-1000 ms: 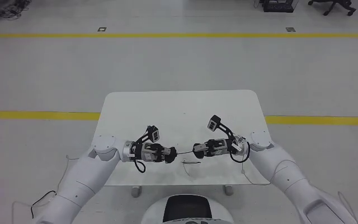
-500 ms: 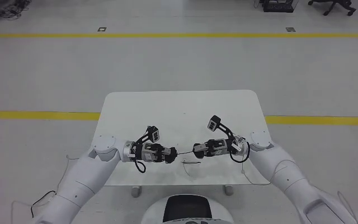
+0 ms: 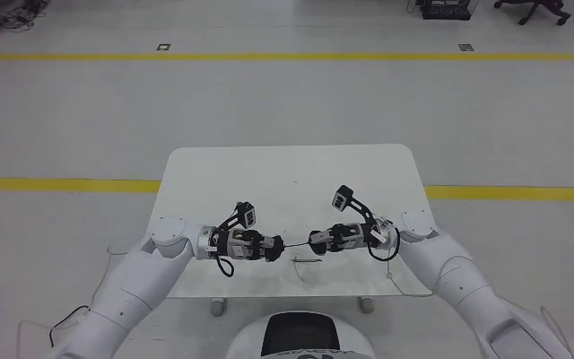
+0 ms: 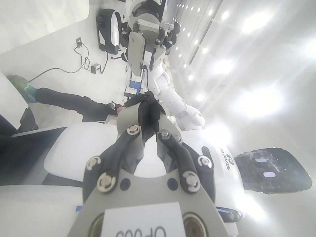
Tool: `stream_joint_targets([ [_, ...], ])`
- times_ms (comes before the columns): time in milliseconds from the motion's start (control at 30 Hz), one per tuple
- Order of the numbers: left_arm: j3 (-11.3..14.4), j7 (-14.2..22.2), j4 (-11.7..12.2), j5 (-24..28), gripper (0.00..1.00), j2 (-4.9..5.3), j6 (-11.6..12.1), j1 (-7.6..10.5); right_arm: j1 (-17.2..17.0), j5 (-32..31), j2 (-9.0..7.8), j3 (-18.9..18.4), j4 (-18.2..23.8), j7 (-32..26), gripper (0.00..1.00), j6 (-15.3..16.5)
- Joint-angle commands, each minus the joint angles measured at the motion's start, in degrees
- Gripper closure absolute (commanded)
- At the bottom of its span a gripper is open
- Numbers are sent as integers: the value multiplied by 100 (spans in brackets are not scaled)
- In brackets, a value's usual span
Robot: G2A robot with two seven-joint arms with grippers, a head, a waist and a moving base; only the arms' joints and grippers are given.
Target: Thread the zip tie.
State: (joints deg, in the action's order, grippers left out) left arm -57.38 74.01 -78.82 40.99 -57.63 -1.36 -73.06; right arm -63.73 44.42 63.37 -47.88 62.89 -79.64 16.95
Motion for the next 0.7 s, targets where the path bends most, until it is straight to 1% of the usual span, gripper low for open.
stream_joint_targets([
  [0,12,-3,4,8,100,3,6,7,1,-4,1,-2,-6,0,100,-2],
  [200,51,-12,13,36,100,14,5,27,2,-30,9,-22,-32,0,100,-13],
  [233,59,-13,14,31,85,16,3,30,1,-34,11,-28,-36,0,100,-11],
  [267,65,-17,14,30,52,18,0,33,-1,-37,12,-32,-38,0,100,-10],
  [300,76,-18,12,7,0,22,-10,41,-5,-42,14,-39,-43,0,100,-9],
  [500,122,-56,-12,-40,0,36,-2,46,-24,6,15,-80,-29,0,100,-10],
  [667,281,-188,-39,-60,0,6,-27,105,15,-42,28,-47,160,0,100,-49],
])
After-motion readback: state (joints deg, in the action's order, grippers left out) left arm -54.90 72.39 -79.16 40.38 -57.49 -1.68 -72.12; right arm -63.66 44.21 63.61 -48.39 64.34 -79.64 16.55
